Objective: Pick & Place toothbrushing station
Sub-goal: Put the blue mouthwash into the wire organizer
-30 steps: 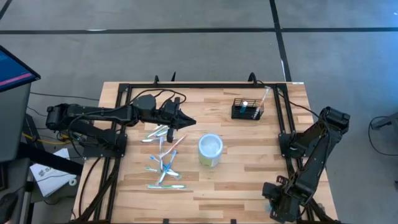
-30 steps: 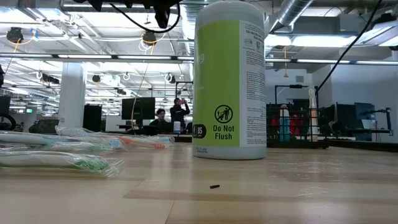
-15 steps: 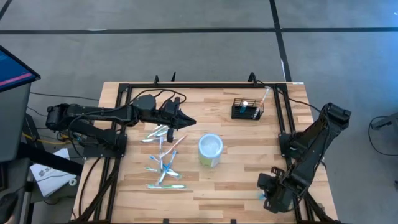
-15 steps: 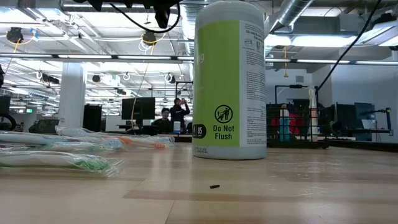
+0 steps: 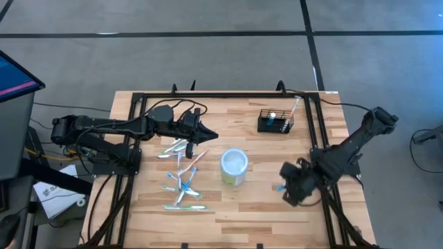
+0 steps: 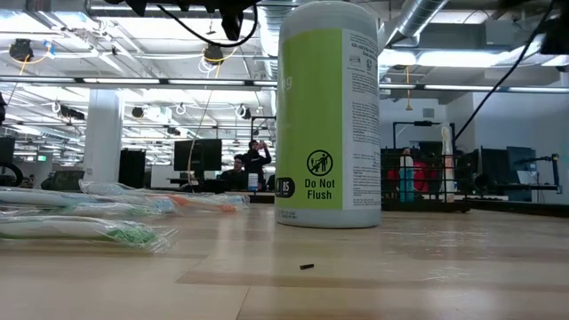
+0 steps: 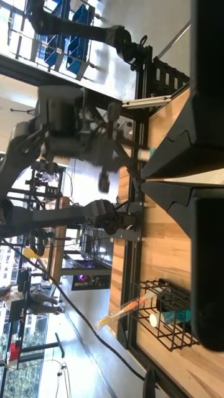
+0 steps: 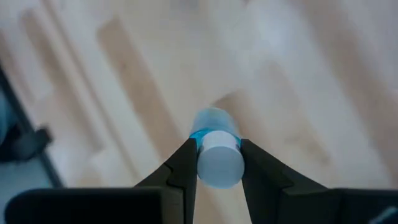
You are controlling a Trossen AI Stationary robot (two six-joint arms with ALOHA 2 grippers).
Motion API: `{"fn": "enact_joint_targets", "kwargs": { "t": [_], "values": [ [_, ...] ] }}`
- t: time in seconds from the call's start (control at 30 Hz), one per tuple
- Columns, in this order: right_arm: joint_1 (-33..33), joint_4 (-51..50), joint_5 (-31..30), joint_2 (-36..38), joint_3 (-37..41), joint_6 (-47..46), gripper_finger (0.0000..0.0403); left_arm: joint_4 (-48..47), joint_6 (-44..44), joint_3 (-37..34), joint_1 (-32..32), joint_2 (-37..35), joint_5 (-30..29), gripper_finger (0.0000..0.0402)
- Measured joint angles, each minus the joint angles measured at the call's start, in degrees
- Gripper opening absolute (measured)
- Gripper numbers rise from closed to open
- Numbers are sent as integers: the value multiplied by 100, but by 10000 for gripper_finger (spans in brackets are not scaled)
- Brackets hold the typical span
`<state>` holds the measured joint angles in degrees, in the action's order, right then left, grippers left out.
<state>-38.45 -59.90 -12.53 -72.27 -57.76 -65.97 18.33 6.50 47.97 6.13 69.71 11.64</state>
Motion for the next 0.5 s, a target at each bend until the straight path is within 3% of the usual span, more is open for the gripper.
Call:
{"fn": "enact_joint_targets", "kwargs": {
  "t": [0.2,0.5],
  "values": [
    [960,-117,-324,546,0,655,86,-11,0,0,-2,-2,0,11],
    [2317,-244,-321,1098,0,1523,86,-20,-9,0,-2,0,0,11]
  ]
}}
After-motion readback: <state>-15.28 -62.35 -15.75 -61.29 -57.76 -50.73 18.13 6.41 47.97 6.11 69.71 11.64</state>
